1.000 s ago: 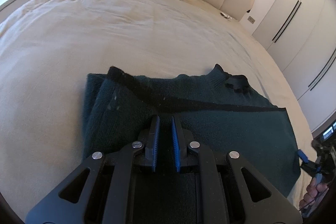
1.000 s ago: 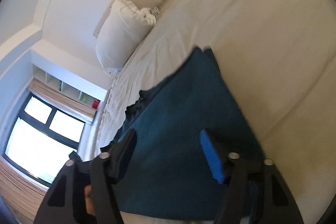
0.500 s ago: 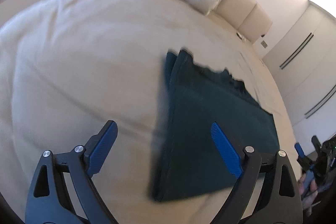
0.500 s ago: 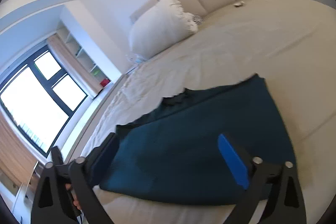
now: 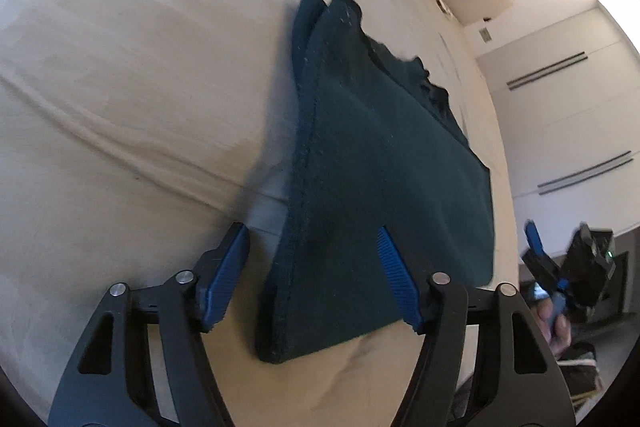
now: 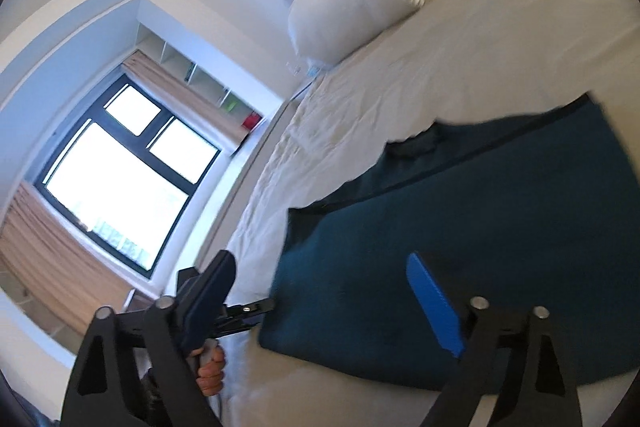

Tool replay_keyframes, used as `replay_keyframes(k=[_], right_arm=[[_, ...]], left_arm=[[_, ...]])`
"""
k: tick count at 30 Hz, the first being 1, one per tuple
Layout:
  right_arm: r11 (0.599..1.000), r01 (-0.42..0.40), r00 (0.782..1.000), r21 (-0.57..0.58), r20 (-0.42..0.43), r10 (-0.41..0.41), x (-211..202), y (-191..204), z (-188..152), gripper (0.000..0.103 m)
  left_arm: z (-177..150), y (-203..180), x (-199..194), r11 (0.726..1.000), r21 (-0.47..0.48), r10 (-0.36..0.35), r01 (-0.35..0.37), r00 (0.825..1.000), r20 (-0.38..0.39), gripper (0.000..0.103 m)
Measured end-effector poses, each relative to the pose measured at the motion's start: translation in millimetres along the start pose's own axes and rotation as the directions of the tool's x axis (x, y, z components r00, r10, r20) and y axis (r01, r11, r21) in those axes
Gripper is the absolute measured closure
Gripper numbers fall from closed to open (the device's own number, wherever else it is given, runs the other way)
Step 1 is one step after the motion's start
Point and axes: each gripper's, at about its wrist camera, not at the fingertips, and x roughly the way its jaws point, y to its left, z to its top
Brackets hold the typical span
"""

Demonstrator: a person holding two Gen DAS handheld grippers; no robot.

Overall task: Fold small clothes
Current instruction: 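Open both tools and release the folded sweater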

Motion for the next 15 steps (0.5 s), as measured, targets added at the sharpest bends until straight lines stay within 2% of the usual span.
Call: replay_keyframes(k=[1,3,5,10,12,15], right_arm=[[1.000,-0.013,1.000,0.007,-0.018,0.013,10,0,2,0.018],[0.999,-0.029,0.999,0.014,-0.039,0.030,22,2,4,0.018],[0.998,-0.050,0.996,0.023,-0.071,0.052,38,2,6,0.019],[0.997,-0.047,0.986,0.065,-0.157,0.057,72,-6,6,0.022],[0.995,-0.045,0.980,0.085,-0.191,0.061,85,-11,5,0.023],[0.993,-0.039,0.969,0.108,-0.240,0.065,105,-18,3,0.023]], left_arm=[[1,1,2,1.000,-0.005,-0.009,0.009,1.000,-0.015,0.050],[4,4,7,0.999,-0.026,-0.045,0.044,0.998,-0.051,0.065],[4,8,9,0.997,-0.039,-0.063,0.060,0.995,-0.081,0.069],[6,16,9,0.991,-0.075,-0.117,0.109,0.987,-0.111,0.071],[5,18,8,0.992,-0.078,-0.108,0.099,0.988,-0.111,0.084],[3,21,6,0.990,-0.096,-0.114,0.104,0.988,-0.102,0.091]])
